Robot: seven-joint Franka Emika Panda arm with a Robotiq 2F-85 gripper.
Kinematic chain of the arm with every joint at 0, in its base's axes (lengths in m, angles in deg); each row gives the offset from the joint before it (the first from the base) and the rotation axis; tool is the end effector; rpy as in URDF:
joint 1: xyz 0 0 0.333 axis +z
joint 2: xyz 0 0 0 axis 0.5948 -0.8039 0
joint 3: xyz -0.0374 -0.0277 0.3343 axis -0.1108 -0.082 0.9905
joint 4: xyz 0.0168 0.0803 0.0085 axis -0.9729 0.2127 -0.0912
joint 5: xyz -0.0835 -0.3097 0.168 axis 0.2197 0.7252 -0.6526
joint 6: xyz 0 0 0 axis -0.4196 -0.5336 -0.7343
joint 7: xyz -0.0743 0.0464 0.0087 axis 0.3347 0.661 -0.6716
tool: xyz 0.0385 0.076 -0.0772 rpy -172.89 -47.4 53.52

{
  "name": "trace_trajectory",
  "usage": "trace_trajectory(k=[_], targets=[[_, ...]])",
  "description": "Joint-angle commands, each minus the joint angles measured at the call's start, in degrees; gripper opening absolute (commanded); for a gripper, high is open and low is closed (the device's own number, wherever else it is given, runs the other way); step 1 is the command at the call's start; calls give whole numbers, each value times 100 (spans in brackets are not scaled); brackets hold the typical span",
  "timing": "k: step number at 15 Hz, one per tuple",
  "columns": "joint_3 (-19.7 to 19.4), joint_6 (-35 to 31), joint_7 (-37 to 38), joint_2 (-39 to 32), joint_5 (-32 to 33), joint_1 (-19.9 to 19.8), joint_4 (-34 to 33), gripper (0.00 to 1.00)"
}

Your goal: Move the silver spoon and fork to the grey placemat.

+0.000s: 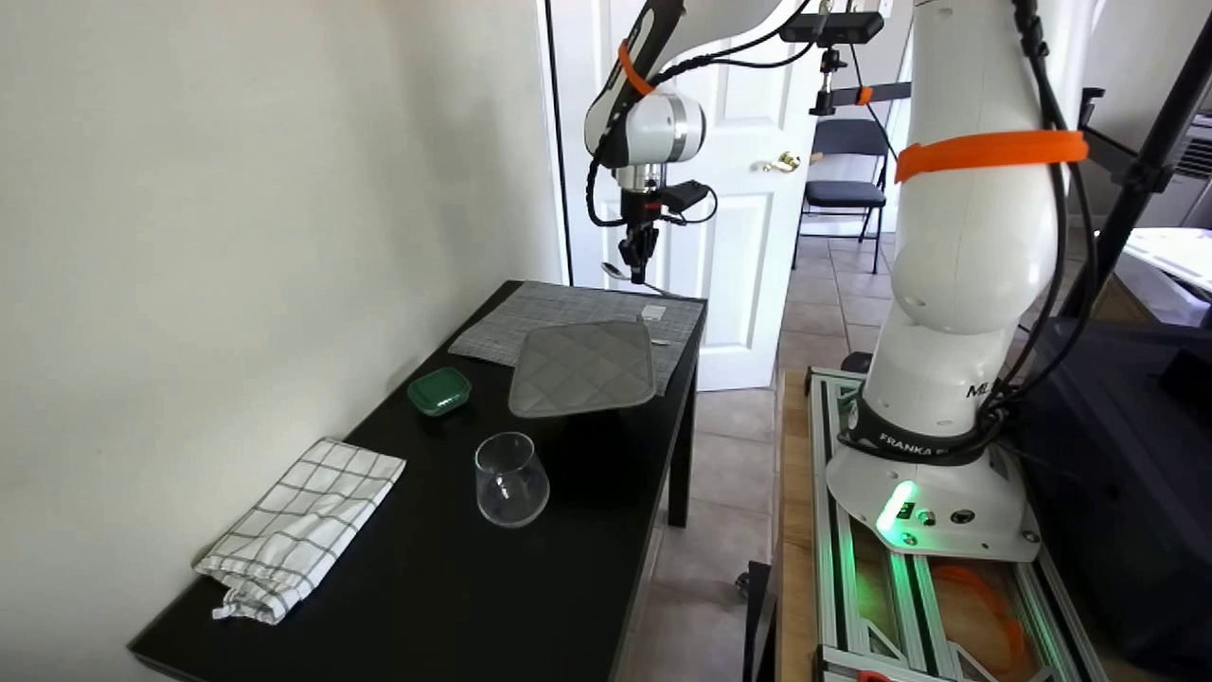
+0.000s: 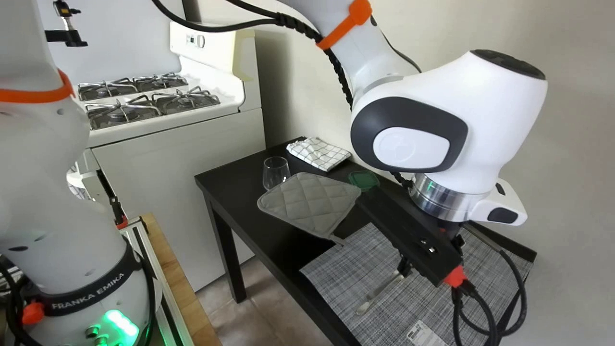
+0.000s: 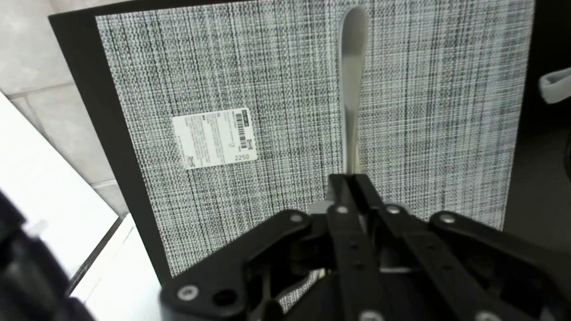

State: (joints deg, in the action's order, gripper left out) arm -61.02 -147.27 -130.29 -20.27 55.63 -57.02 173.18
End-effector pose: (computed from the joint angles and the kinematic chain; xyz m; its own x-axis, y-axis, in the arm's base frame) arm 0.3969 -0.3298 0.3032 0.9888 -0.1482 0.0197 -0.1463 -0.9862 -0.0772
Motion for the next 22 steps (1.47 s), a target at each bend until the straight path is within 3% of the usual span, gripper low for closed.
trace_trajectory(k=[1,10,22], targets=[[222,-342,-72,-469,217,-204,-210,2],[689,-972,-360,-1010,301,-529,-259,2],[1111,-1082,-570,-1257,162,-889,-362,2]])
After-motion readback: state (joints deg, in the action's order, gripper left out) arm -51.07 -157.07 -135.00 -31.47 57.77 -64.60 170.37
